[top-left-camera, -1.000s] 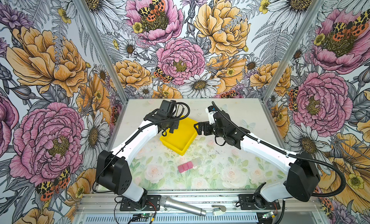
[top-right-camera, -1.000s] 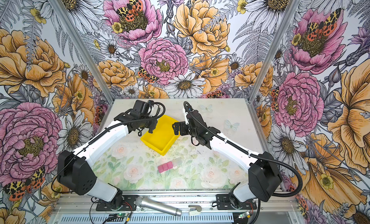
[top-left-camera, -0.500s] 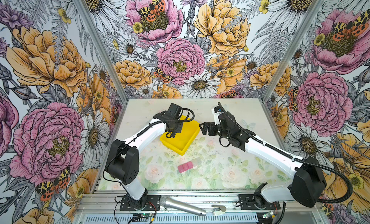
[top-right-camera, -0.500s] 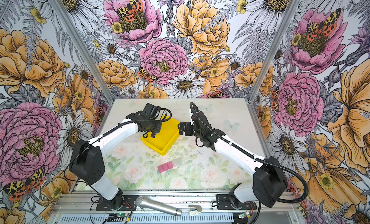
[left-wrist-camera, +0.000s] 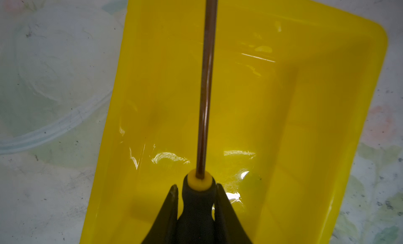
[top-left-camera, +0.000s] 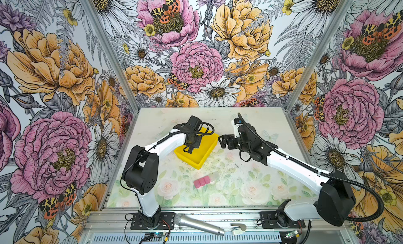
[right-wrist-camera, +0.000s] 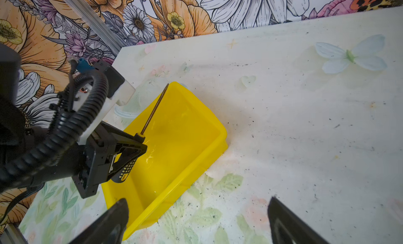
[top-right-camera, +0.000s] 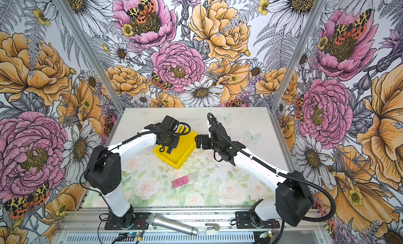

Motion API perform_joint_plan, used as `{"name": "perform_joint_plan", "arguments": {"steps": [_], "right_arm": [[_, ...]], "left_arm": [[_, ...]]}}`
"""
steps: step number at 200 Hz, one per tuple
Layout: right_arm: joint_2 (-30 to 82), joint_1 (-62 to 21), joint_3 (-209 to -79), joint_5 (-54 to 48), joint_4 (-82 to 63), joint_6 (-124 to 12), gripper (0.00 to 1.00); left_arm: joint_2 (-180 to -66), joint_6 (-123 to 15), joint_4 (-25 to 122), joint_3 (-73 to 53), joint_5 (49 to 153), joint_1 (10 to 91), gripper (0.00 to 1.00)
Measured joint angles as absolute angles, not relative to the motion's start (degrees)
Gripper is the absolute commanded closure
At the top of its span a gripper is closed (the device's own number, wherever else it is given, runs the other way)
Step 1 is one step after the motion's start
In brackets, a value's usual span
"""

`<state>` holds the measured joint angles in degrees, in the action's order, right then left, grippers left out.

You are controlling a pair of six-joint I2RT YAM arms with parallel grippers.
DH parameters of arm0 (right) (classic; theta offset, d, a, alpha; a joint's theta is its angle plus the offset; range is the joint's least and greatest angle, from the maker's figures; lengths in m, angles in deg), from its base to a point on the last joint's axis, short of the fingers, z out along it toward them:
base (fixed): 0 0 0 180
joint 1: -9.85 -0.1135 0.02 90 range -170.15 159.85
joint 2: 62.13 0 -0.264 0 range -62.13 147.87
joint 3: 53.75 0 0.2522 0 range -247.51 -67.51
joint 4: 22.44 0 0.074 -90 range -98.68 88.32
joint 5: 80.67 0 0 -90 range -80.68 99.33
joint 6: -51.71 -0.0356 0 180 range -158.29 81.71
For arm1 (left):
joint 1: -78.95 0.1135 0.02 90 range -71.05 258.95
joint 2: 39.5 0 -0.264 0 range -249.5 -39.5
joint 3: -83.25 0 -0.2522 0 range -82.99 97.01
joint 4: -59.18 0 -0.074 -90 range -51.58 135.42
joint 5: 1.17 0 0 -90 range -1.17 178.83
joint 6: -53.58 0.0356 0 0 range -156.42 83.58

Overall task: Put the screwdriver in the bin
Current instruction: Place the screwdriver in the bin.

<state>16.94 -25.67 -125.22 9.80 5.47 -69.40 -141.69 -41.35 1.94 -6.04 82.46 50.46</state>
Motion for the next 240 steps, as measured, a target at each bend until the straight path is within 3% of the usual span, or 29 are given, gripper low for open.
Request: {"name": "perform_joint_plan", "arguments": {"steps": [218,240], "right_arm": [[14.4,-25.7,-123.9,14.1,5.7,-71.3,0.01],[14.1,-25.7,-123.4,15.0,5.7,-71.8,0.0]], "left_arm": [[-148.9,-47.0,6.4,-9.4,87.0,48.3,1.0],[-148.9,-47.0,6.7,-9.4,87.0,48.3,0.87]]}}
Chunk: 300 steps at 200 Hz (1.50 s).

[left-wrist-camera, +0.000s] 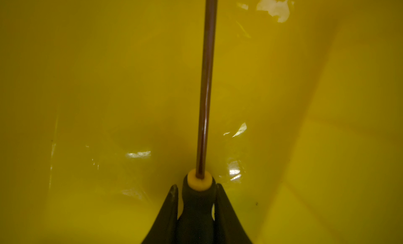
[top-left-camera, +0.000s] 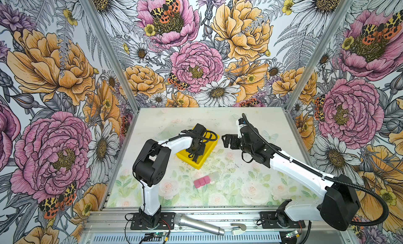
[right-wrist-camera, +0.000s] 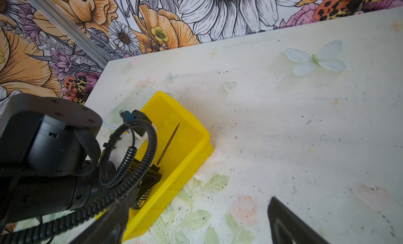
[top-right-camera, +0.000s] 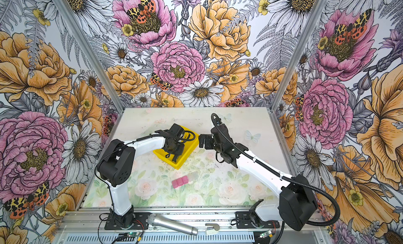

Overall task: Put the screwdriver in the bin
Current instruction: Place the screwdriver in the bin, then reset both arms

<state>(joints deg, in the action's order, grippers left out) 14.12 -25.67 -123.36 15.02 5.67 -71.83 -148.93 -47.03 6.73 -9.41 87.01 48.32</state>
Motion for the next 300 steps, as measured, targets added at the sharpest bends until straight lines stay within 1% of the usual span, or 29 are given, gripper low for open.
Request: {"name": "perform_joint_plan", "arguments": {"steps": [13,21,29,63,97,114,126,134,139,141,178,213,228,242,269,300], "right_arm": [[13.6,-25.7,-122.9,15.7,5.7,-72.0,0.01],[13.2,-25.7,-122.8,16.2,5.7,-72.1,0.01],[12.8,-25.4,-122.6,16.7,5.7,-72.2,0.01],[9.8,-23.9,-121.3,19.3,5.6,-72.4,0.0],[6.7,-22.2,-120.1,21.4,5.7,-72.4,0.01],[5.7,-21.4,-119.8,22.1,5.6,-72.3,0.0],[5.1,-20.9,-119.6,22.7,5.7,-72.3,0.01],[4.8,-20.5,-119.4,23.0,5.7,-72.3,0.0],[4.6,-20.4,-119.3,23.3,5.7,-72.3,0.0],[4.5,-20.3,-119.3,23.3,5.7,-72.3,0.01],[1.3,-17.5,-117.3,26.1,5.7,-72.2,0.01],[-2.3,-13.2,-114.4,30.1,5.6,-70.7,0.01],[-3.8,-11.9,-112.4,33.4,5.6,-69.7,0.0],[-4.8,-10.2,-110.2,36.5,5.6,-68.7,0.0],[-5.2,-4.6,-106.2,38.3,5.5,-67.4,0.01],[-5.2,2.4,-100.6,37.0,2.2,-65.7,0.01]], "left_arm": [[-148.9,-47.0,6.8,-9.4,87.1,48.3,0.68],[-148.9,-47.0,6.8,-9.4,87.2,48.3,0.61],[-148.9,-47.3,6.8,-9.4,87.3,48.3,0.56],[-147.4,-48.0,6.9,-9.6,88.0,48.3,0.43],[-140.8,-48.0,7.0,-10.3,88.3,48.3,0.4],[-137.6,-47.9,7.2,-10.3,88.3,48.3,0.34],[-136.1,-47.8,7.3,-10.3,88.3,48.3,0.25],[-135.3,-47.7,7.3,-10.3,88.4,48.3,0.13],[-134.9,-48.1,7.3,-10.3,88.4,48.3,0.03],[-134.7,-47.7,7.3,-10.3,88.4,48.3,0.02],[-130.3,-47.6,7.2,-11.1,87.9,48.3,0.01],[-121.3,-46.9,8.6,-15.0,83.3,50.1,0.01],[-116.9,-47.0,11.2,-18.6,81.3,53.8,0.01],[-113.5,-47.5,14.0,-22.7,79.3,59.3,0.01],[-109.7,-48.7,19.1,-29.7,76.5,70.0,0.01],[-106.4,-49.1,27.4,-37.7,73.1,75.0,0.01]]}}
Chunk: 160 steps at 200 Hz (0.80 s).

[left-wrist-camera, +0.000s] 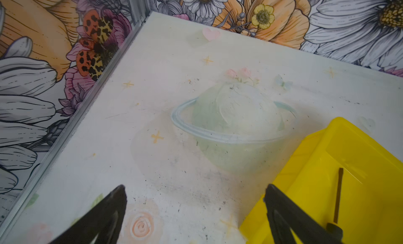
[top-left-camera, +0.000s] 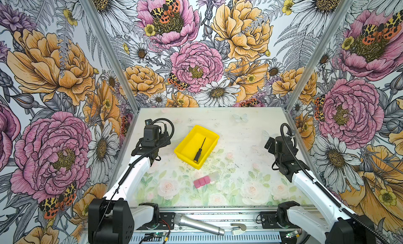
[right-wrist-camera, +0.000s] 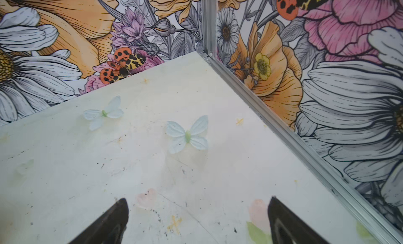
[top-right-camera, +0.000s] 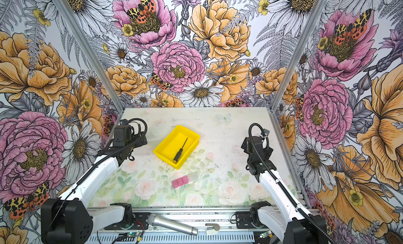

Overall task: Put the screwdriver in the bin
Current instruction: Reset both arms

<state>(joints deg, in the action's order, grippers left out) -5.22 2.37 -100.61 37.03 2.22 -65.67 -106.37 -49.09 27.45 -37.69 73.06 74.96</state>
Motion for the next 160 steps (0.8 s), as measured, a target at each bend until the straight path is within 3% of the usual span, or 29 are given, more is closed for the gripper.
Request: {"name": "perform_joint_plan", "arguments": {"steps": [66,160], "right_arm": [[1.3,7.0,-95.7,27.9,-11.0,-55.0,0.01],[15.6,10.0,-92.6,19.6,-31.8,-48.2,0.0]], "left_arm": [[-104.9,-40.8,60.4,-60.7,72.7,76.4,0.01],[-124.8,-37.8,90.1,-61.9,79.8,79.9,0.01]]}}
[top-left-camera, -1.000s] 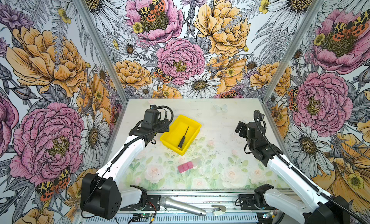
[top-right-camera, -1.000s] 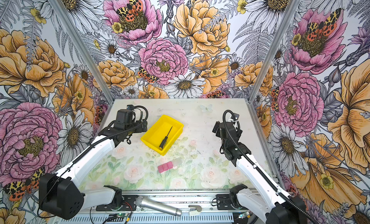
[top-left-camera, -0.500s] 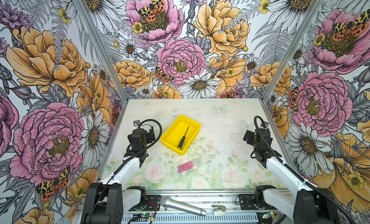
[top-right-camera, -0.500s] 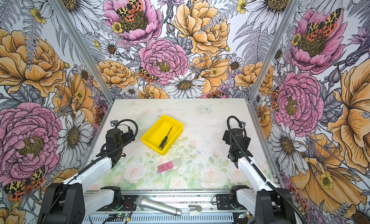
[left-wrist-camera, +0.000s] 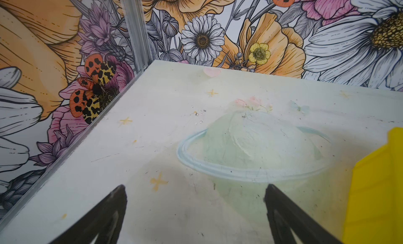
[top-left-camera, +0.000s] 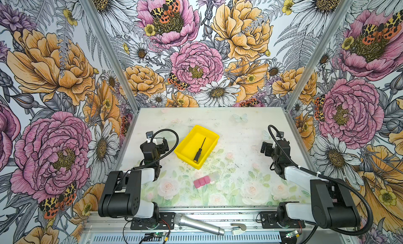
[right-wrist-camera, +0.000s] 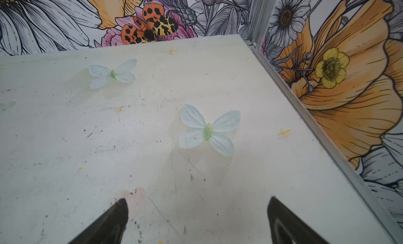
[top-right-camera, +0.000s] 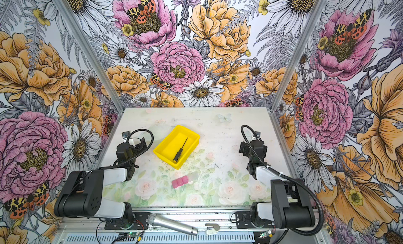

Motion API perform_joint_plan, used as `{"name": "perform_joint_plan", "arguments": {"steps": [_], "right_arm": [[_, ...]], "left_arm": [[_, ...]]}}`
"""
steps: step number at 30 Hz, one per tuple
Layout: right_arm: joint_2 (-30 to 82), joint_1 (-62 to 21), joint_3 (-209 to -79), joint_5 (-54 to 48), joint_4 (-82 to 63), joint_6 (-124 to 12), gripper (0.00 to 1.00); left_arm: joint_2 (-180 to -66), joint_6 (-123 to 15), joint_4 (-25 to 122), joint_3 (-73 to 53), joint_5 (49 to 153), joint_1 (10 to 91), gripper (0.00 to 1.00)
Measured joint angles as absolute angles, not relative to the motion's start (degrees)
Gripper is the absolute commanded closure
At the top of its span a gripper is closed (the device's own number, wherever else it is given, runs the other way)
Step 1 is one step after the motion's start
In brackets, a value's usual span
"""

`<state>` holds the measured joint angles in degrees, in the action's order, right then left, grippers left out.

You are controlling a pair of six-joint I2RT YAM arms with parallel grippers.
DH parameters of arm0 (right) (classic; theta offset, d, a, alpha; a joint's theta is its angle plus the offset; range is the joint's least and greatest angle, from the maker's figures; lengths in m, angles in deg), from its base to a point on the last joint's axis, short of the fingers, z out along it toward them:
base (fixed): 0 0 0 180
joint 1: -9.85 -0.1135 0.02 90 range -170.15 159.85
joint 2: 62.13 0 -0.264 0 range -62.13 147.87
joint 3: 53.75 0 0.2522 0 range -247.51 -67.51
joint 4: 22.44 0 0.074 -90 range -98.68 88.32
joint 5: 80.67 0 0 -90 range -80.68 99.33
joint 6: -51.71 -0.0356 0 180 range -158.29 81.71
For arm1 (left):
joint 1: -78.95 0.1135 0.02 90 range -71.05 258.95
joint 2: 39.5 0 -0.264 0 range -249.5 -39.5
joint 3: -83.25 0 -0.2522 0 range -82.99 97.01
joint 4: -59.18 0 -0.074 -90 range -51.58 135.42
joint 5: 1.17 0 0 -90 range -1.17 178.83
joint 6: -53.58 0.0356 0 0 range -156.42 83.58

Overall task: Put the screwdriver in the bin
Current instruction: Reset both arms

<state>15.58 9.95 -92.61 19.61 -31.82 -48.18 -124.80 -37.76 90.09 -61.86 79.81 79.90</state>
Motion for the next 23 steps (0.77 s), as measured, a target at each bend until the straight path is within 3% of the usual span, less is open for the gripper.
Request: {"name": "perform_joint_plan", "arguments": {"steps": [10,23], "right_arm": [[24.7,12.8,-93.2,13.5,-46.7,-45.0,0.01],[25.7,11.7,-91.2,12.7,-54.4,-43.7,0.01]], "left_arm": [[-128.2,-37.7,97.6,-62.5,82.1,79.9,0.01],[-128.2,-37.1,97.5,-62.1,81.4,79.0,0.01]]}}
